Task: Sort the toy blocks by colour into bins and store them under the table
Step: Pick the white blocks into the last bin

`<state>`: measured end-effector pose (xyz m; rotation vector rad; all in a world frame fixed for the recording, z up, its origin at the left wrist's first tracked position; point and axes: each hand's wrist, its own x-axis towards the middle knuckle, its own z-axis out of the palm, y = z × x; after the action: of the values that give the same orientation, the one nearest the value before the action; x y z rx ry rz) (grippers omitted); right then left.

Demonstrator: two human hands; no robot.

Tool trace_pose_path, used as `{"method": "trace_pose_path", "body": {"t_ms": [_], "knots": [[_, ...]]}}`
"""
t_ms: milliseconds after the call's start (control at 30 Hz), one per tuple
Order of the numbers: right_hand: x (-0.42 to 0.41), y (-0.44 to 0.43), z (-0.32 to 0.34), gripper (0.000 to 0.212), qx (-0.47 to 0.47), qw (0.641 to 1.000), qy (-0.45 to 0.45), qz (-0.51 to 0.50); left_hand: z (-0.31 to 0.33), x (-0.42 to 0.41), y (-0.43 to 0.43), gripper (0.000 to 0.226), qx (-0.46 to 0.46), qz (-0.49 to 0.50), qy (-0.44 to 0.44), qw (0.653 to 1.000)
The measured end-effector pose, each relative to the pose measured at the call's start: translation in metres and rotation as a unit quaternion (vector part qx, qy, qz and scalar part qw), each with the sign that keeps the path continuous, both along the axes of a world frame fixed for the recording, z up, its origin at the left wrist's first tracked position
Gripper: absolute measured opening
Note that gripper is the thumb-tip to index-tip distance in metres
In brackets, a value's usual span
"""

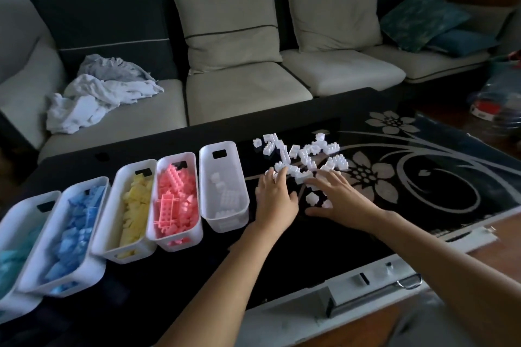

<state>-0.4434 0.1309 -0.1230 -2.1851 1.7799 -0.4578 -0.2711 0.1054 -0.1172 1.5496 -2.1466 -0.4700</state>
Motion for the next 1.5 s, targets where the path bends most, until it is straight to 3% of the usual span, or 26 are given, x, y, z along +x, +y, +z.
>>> {"method": "trace_pose_path", "body": {"t_ms": [100, 200, 333, 433, 733, 967, 1133, 1233, 1300, 1333, 1400, 1433, 1500], "knots": [[-0.007, 0.001, -0.011, 0.053, -0.029, 0.999, 0.024, 0.005, -0.015, -0.007, -0.021, 0.061, 0.041, 0.02, -0.047, 0.998], [-0.008, -0.002, -0.012, 0.042, -0.068, 0.998, 0.004, 0.0, -0.025, -0.011, -0.034, 0.059, 0.005, 0.001, -0.067, 0.998], [-0.008, -0.006, -0.012, 0.036, -0.115, 0.992, 0.045, -0.012, -0.024, -0.014, -0.047, 0.042, -0.073, -0.052, -0.005, 0.996], [-0.01, -0.011, -0.014, 0.033, -0.128, 0.989, 0.074, -0.019, -0.024, -0.016, -0.051, 0.027, -0.113, -0.065, -0.024, 0.991], [-0.008, -0.006, -0.017, 0.025, -0.163, 0.984, 0.035, -0.057, -0.02, -0.012, -0.038, 0.033, -0.121, -0.041, -0.03, 0.991], [-0.007, 0.001, -0.009, 0.026, -0.139, 0.987, -0.004, -0.078, -0.021, -0.008, -0.03, 0.028, -0.1, -0.037, -0.002, 0.994], [-0.006, -0.001, -0.009, 0.029, -0.085, 0.991, 0.026, -0.097, -0.019, -0.003, -0.025, 0.014, -0.073, -0.045, -0.014, 0.996], [-0.006, -0.002, -0.003, 0.026, -0.056, 0.988, -0.063, -0.133, -0.013, -0.001, -0.022, 0.012, -0.062, -0.05, -0.026, 0.996], [-0.007, 0.002, 0.008, 0.016, -0.016, 0.956, -0.223, -0.189, -0.009, 0.002, -0.018, 0.013, -0.051, -0.054, -0.029, 0.997], [-0.009, 0.005, 0.014, 0.013, 0.02, 0.916, -0.345, -0.203, -0.008, 0.003, -0.016, 0.013, -0.042, -0.053, -0.03, 0.997], [-0.012, 0.011, 0.026, 0.016, 0.105, 0.777, -0.59, -0.193, -0.007, 0.005, -0.013, 0.012, -0.022, -0.048, -0.024, 0.998], [-0.014, 0.012, 0.031, 0.017, 0.136, 0.705, -0.67, -0.19, -0.006, 0.006, -0.012, 0.011, -0.014, -0.044, -0.012, 0.999], [-0.017, 0.013, 0.037, 0.017, 0.171, 0.599, -0.759, -0.189, -0.001, 0.007, -0.008, 0.009, -0.009, -0.039, 0.024, 0.999]]}}
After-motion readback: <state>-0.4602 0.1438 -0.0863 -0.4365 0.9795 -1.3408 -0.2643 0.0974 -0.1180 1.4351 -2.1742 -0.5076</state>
